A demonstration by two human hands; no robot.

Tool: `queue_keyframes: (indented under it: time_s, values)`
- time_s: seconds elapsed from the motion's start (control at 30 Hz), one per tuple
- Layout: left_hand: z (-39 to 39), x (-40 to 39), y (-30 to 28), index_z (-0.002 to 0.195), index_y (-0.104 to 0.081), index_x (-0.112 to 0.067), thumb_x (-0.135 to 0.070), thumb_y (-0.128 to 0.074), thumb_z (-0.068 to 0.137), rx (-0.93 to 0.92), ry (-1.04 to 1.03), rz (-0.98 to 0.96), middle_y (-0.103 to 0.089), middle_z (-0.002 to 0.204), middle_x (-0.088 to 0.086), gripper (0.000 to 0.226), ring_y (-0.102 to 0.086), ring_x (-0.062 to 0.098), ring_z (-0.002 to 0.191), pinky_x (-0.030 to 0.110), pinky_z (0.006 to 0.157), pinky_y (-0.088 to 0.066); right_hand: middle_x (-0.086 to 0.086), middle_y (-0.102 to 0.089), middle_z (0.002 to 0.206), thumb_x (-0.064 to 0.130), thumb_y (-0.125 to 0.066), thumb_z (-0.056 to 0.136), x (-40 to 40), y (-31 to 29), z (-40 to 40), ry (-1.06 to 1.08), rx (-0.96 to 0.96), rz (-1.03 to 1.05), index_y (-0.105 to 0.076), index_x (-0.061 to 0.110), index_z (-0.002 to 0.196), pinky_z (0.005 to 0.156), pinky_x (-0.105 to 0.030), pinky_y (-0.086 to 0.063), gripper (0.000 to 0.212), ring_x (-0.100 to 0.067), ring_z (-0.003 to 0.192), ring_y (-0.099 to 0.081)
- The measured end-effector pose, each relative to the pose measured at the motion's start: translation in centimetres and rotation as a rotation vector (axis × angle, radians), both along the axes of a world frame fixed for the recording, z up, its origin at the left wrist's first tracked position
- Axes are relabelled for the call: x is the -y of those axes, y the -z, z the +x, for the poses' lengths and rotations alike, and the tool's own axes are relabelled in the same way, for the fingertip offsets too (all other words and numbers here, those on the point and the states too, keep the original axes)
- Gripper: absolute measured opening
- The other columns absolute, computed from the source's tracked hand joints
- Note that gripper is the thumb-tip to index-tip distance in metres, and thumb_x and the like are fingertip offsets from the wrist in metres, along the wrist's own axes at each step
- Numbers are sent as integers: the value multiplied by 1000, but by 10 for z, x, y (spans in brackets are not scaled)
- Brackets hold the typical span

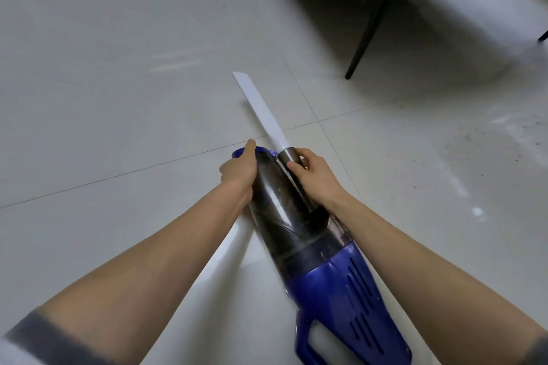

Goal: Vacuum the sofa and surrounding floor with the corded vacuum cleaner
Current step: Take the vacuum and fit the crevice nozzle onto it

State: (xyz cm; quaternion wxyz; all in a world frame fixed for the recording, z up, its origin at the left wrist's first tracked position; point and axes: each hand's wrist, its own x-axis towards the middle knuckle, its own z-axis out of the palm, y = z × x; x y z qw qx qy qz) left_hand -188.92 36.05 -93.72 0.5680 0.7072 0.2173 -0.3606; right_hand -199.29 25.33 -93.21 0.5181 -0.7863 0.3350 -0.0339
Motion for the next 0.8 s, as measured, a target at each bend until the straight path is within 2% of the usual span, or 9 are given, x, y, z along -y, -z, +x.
queue_keyframes:
  time_s: [0.13,0.27,0.33,0.4,0.47,0.53,0.6,0.67,0.8]
  values:
    - [14,3,9,135,-41,-11,-66,-65,75,61,140,12,-56,122,2,85,-58,24,102,36,88,-52,-6,-64,119,22,-53,97,10,17,14,-5,-15,-43,-56,12,129,93,-30,-44,34,-21,109,-60]
    - [17,-3,4,121,-53,-7,-56,-64,83,69,273,37,-60,109,4,63,-60,17,83,28,65,-53,-8,-62,122,26,-50,98,14,24,18,13,-108,-88,-54,12,131,85,-24,-38,36,-24,111,-56]
    - [13,-6,-12,114,-56,-4,-45,-62,88,68,350,99,-62,100,8,49,-61,19,76,29,65,-54,-10,-63,120,22,-50,97,11,19,9,58,-175,-87,-55,12,129,84,-26,-38,33,-26,109,-56]
    - [4,-8,-33,112,-57,-3,-32,-58,89,125,491,229,-62,99,10,37,-61,25,82,30,68,-51,-10,-63,118,18,-49,97,3,10,-11,91,-224,-75,-56,11,125,85,-28,-40,30,-26,107,-57]
    - [-12,-9,-59,96,-57,-5,-24,-54,90,260,682,311,-57,84,7,21,-55,23,78,29,66,-46,-8,-64,111,14,-48,96,-6,-4,-40,143,-285,-56,-61,10,116,81,-25,-40,25,-23,98,-58]
    - [-38,-7,-96,79,-57,-5,-22,-51,90,372,974,372,-51,72,6,20,-47,21,68,29,63,-40,-7,-66,97,10,-46,94,-13,-30,-78,228,-354,4,-66,9,103,75,-26,-43,22,-22,88,-60]
    - [-64,-5,-129,84,-61,-2,-25,-52,90,392,1279,390,-59,78,6,25,-52,20,71,29,66,-43,-6,-66,87,8,-44,94,-25,-59,-116,293,-406,92,-66,8,95,74,-32,-49,23,-26,82,-62]
    - [-97,1,-163,92,-63,-8,-28,-53,90,385,1573,399,-66,90,3,22,-60,19,83,33,76,-50,-9,-67,85,8,-43,94,-41,-95,-163,358,-455,178,-65,6,92,74,-36,-52,22,-28,80,-63]
    - [-183,8,-242,103,-59,-14,-34,-49,93,452,2087,459,-63,102,2,25,-58,21,95,35,83,-49,-19,-68,87,7,-46,93,-86,-172,-276,546,-519,349,-66,3,83,81,-48,-54,22,-36,84,-66]
